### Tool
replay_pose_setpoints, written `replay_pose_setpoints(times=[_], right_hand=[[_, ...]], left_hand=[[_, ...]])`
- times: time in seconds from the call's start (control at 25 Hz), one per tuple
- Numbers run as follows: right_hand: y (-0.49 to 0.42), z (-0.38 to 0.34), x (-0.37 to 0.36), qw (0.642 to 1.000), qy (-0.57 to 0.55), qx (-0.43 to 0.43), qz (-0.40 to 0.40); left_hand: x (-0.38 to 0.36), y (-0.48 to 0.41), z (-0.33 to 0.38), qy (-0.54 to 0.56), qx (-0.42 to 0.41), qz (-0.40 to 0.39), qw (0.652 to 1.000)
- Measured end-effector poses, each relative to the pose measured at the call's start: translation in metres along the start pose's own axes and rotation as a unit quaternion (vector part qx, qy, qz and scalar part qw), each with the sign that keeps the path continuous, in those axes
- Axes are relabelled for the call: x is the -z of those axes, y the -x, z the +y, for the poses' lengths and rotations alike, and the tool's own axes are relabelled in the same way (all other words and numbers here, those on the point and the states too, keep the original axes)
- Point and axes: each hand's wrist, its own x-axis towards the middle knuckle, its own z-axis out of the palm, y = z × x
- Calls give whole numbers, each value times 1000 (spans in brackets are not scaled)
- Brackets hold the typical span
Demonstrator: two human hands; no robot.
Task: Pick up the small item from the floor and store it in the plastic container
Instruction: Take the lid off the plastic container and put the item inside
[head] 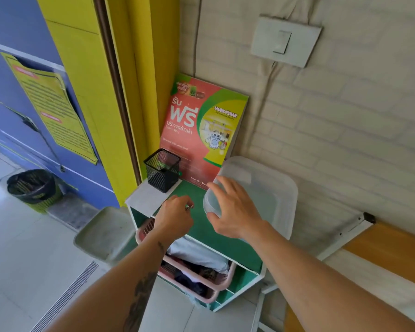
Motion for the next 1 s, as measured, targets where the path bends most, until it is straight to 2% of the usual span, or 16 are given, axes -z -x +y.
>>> replay_pose_setpoints(times=[0.24,0.36,0.48,0.64,1.0], right_hand=[[2,-1,-3,1000,-16,-11,3],[3,-3,-7,999,4,-39,6],[7,-5,-7,996,37,-84,-8],[15,1,-3,991,57,-114,-44],[11,-10,4,984,94,-135,-70]], left_hand=[[-3,-19,-13,-11,-33,-21,999],[-3,-20,-19,-3,-43,-3,999],[-1,-19,-19,63,-56,22,996],[6,-14,-12,147,-65,16,987],[9,-12,5,212,-62,-60,974]])
